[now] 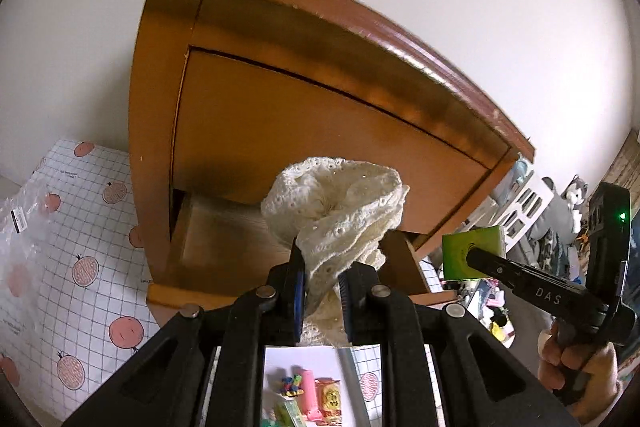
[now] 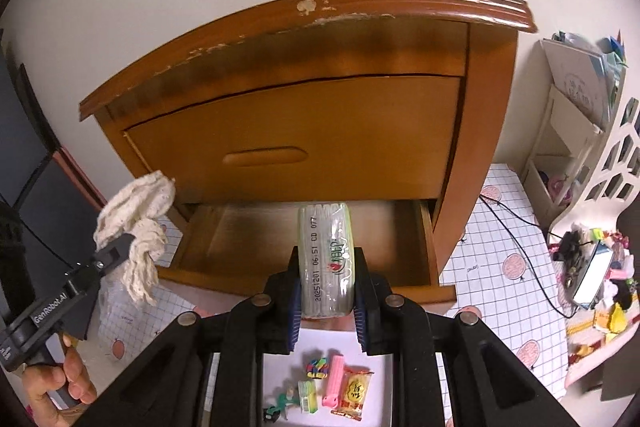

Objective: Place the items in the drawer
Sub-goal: 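Carry the scrunchie and tissue pack up into the open drawer with both tools, then open both tools to drop the scrunchie and tissue pack in the drawer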

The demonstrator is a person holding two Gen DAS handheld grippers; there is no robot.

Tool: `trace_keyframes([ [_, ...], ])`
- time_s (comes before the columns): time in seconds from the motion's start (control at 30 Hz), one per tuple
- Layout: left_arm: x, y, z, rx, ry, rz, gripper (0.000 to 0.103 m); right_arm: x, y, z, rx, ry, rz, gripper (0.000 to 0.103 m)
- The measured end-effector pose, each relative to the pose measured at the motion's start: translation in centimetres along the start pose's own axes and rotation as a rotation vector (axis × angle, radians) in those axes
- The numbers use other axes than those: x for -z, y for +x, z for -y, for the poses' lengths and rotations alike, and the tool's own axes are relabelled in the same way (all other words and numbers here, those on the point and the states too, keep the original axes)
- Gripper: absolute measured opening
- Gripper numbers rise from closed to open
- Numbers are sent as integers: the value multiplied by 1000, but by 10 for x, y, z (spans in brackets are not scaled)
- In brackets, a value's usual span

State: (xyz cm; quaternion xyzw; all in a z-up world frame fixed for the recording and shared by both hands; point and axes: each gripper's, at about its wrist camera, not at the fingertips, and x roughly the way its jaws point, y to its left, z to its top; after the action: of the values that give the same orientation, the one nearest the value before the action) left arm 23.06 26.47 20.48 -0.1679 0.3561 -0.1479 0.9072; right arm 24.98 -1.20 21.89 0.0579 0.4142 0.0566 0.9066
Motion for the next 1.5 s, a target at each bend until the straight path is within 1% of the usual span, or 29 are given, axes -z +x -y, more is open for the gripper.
trace_keyframes([
  [0.1,-2,15,-2,-17,10,-17,15,-4,16,3,11,11,-21,22],
  [0.3,-4,41,-7,-40,11,-44,16,-2,50,6,58,8,-78,22],
  [0.43,-6,57,-5,-57,26,-58,16,0,61,4,71,6,-99,22],
  [0.47,-7,59,-5,-57,24,-59,18,1,63,2,72,3,-104,22],
  [0.53,-6,63,-7,-54,15,-58,25,1,67,0,79,-3,-111,23],
  [0.6,-3,61,-10,-60,10,-59,35,1,69,-2,78,-9,-115,24],
  [0.73,-1,64,-13,-66,2,-66,38,3,72,-7,80,-24,-124,26],
  [0.8,-2,65,-14,-69,2,-66,44,3,72,-8,81,-26,-127,33],
  [0.83,-2,65,-14,-70,4,-64,45,3,72,-9,81,-26,-130,37],
  [0.93,-2,66,-13,-78,10,-63,53,4,74,-9,85,-27,-137,37],
  [0.97,-2,67,-13,-82,12,-63,57,5,75,-9,87,-28,-140,37],
  [1.03,-1,69,-16,-96,14,-66,60,6,77,-10,93,-28,-148,40],
  [1.1,-1,71,-19,-107,13,-75,64,7,79,-10,99,-28,-153,49],
  [1.13,0,74,-20,-120,15,-82,65,8,80,-9,102,-26,-155,52],
  [1.2,1,78,-23,-146,19,-92,66,9,83,-8,104,-21,-156,63],
  [1.27,3,79,-25,-159,17,-98,68,11,89,-4,105,-18,-159,65],
  [1.3,4,80,-26,-163,15,-101,71,12,91,-3,106,-17,-162,68],
  [1.33,5,81,-28,-167,13,-100,72,12,93,-2,108,-14,-162,74],
  [1.37,6,82,-28,-171,15,-99,73,13,93,-1,108,-13,-162,76],
  [1.43,7,84,-30,-180,20,-96,81,14,95,-1,108,-16,-163,81],
  [1.47,7,84,-29,-183,22,-94,85,14,94,-2,109,-19,-162,85],
  [1.5,9,84,-29,-185,24,-88,86,15,94,-2,113,-22,-160,89],
])
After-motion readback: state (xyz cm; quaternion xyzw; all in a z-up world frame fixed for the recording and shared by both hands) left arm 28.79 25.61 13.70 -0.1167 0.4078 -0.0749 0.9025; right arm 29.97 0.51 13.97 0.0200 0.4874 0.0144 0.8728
